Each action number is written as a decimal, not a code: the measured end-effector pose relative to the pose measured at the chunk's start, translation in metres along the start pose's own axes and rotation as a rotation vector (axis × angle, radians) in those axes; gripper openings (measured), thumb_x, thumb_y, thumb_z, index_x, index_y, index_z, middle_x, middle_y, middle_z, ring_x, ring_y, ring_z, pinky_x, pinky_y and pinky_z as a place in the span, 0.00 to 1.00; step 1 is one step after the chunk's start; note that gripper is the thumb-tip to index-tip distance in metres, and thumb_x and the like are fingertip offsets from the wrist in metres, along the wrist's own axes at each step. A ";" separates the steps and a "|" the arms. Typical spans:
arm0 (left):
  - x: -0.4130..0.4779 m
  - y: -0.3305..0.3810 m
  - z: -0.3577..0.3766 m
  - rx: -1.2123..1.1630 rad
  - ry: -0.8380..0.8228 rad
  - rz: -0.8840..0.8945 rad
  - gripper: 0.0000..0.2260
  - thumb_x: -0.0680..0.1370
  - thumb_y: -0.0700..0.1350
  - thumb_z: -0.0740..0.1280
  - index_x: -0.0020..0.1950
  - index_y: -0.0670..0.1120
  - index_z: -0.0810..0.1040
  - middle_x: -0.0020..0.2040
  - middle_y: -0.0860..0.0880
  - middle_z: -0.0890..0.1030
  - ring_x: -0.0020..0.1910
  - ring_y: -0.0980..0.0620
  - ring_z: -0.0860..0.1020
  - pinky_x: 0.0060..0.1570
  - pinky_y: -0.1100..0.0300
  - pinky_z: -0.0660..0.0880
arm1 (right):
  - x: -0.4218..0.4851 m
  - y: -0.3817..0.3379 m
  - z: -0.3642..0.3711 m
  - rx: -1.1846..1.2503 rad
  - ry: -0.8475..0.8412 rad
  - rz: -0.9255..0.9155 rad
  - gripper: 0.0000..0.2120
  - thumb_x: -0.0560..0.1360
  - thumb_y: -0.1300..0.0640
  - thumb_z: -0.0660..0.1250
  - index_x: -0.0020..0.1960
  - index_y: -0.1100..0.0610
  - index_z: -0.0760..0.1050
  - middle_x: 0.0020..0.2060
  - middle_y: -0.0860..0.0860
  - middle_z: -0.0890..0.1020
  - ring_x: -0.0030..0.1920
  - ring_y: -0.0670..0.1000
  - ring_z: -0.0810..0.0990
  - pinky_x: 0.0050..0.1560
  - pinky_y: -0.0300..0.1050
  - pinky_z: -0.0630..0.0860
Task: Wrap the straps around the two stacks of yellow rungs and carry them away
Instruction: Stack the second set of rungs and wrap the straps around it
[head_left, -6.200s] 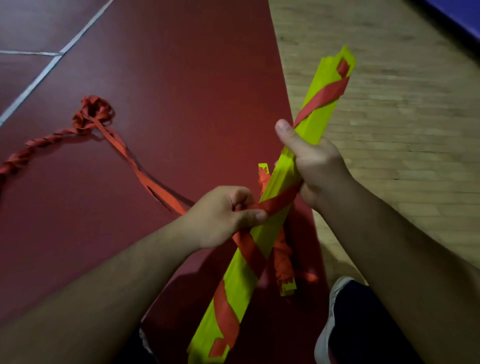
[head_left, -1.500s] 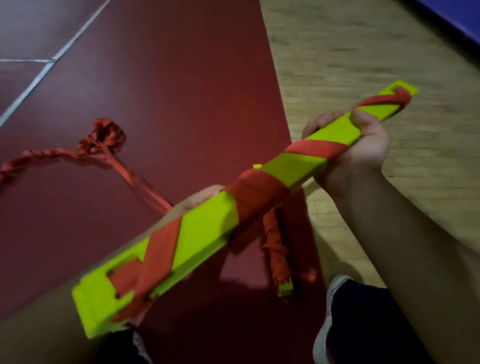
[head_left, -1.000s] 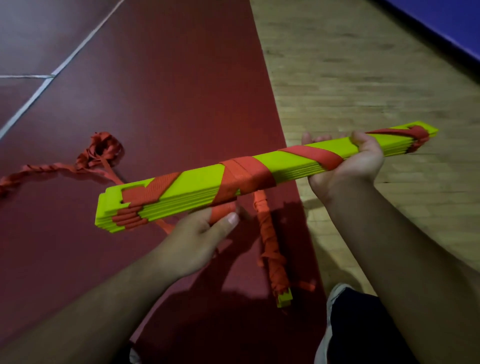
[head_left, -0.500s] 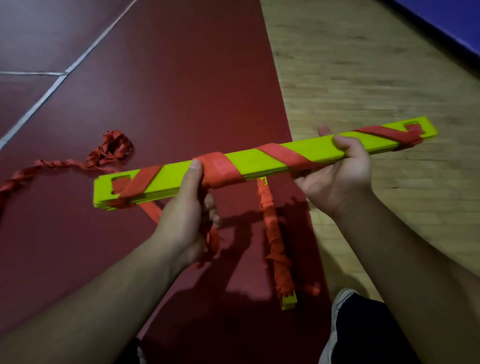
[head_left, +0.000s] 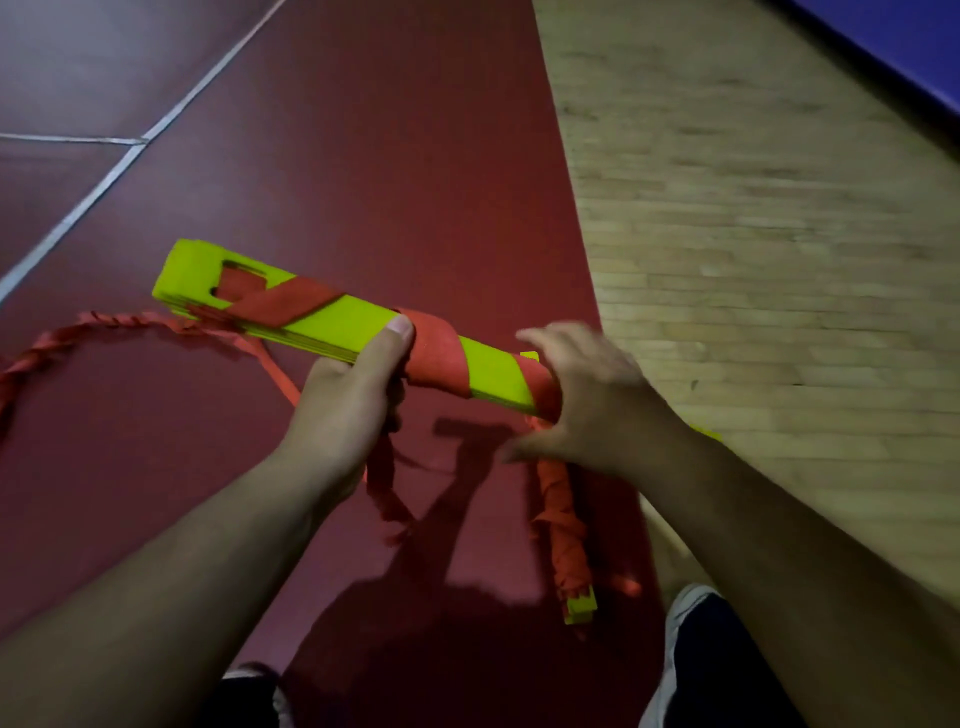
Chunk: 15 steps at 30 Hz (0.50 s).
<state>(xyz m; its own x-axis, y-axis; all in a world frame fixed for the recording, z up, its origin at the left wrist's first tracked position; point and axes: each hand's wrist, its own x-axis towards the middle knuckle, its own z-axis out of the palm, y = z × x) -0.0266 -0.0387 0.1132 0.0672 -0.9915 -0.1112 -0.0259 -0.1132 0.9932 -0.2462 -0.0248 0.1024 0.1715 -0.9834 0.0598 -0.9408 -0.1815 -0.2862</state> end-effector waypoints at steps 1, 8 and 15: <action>0.000 0.000 0.001 -0.015 -0.030 -0.011 0.24 0.82 0.52 0.64 0.26 0.51 0.65 0.23 0.56 0.62 0.23 0.54 0.60 0.27 0.60 0.61 | -0.002 0.000 -0.002 0.012 -0.139 0.062 0.47 0.56 0.29 0.74 0.71 0.43 0.65 0.62 0.49 0.76 0.61 0.54 0.76 0.60 0.51 0.74; 0.008 -0.004 -0.023 -0.047 -0.499 -0.028 0.17 0.72 0.66 0.69 0.45 0.54 0.75 0.33 0.50 0.67 0.25 0.54 0.61 0.26 0.61 0.58 | -0.007 0.018 -0.001 0.334 0.076 0.168 0.16 0.61 0.47 0.77 0.40 0.51 0.73 0.32 0.47 0.78 0.34 0.48 0.76 0.33 0.46 0.71; 0.017 0.004 -0.028 0.232 -0.386 0.134 0.14 0.79 0.55 0.62 0.44 0.45 0.76 0.32 0.50 0.73 0.28 0.57 0.68 0.30 0.66 0.66 | -0.010 0.009 -0.007 0.549 -0.041 0.205 0.11 0.63 0.53 0.79 0.41 0.47 0.79 0.33 0.45 0.82 0.34 0.42 0.79 0.36 0.42 0.75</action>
<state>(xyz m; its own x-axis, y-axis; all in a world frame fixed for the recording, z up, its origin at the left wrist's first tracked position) 0.0019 -0.0546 0.1165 -0.3265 -0.9447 -0.0303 -0.2345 0.0499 0.9708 -0.2585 -0.0170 0.1058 0.0235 -0.9963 -0.0830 -0.6686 0.0460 -0.7422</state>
